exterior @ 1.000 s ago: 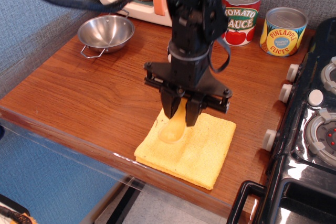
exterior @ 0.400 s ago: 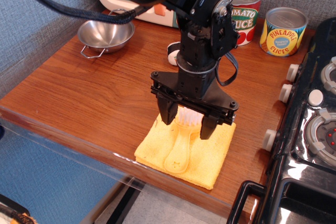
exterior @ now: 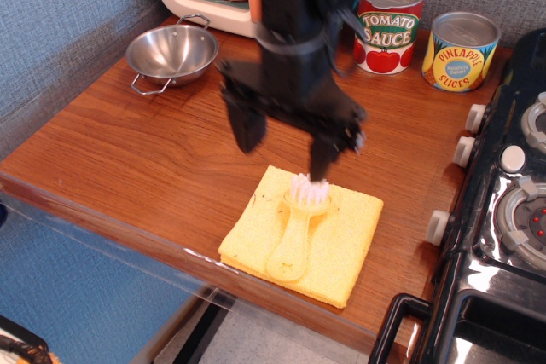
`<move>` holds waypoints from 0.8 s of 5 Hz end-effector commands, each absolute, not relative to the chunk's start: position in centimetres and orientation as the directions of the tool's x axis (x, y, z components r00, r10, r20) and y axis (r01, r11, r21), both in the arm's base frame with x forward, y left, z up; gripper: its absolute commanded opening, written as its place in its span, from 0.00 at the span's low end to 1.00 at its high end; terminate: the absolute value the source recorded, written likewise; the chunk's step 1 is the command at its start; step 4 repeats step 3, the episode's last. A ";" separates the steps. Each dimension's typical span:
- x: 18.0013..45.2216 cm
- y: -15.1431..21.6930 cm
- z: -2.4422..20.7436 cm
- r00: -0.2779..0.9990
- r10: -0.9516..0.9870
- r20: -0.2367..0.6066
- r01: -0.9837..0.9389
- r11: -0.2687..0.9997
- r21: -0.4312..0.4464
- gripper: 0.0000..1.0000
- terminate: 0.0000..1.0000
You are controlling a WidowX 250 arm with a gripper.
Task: Move the brush and place on yellow towel
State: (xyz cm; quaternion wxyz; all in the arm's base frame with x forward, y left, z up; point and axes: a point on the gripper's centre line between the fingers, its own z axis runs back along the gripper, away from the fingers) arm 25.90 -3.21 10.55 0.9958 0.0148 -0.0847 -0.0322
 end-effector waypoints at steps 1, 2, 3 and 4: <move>25.7 -0.9 11.1 0.986 -0.072 0.152 0.071 0.997 0.013 1.00 0.00; 25.7 -0.9 11.1 0.986 -0.072 0.152 0.071 0.997 0.013 1.00 0.00; 25.7 -0.9 11.1 0.986 -0.072 0.152 0.071 0.997 0.013 1.00 1.00; 25.7 -0.9 11.1 0.986 -0.072 0.152 0.071 0.997 0.013 1.00 1.00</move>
